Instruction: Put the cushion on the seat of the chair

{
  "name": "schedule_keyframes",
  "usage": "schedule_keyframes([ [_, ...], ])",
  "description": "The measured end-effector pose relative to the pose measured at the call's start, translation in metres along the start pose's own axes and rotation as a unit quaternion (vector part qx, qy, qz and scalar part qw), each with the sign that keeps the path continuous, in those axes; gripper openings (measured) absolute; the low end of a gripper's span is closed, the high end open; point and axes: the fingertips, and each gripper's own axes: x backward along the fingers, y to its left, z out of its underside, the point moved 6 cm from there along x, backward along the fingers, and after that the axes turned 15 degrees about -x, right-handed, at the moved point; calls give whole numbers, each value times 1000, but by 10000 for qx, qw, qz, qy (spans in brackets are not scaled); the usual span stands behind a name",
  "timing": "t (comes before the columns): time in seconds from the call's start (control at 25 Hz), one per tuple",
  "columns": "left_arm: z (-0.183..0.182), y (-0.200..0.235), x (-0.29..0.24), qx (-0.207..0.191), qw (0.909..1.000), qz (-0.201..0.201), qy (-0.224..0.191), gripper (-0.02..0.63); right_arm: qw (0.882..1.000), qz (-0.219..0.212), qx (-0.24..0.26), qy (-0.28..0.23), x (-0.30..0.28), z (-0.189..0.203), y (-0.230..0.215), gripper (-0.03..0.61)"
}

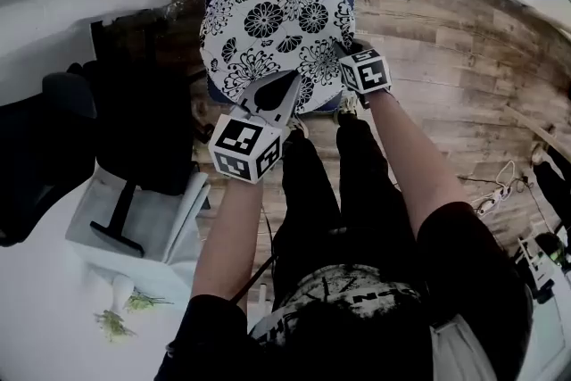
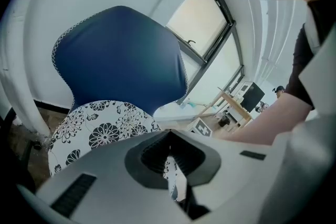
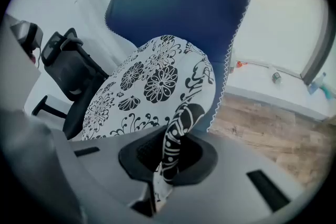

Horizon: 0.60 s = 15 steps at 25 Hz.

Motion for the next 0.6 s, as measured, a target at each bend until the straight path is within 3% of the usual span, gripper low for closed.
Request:
schedule_keyframes([
  [0.4, 13, -9, -6, 5, 9999, -8, 147, 15, 9998, -37, -19, 172, -8, 1, -2, 31],
  [0.6, 14, -16, -13, 10, 9999, 43, 155, 15, 9998, 122, 13, 186, -5, -3, -8, 128],
])
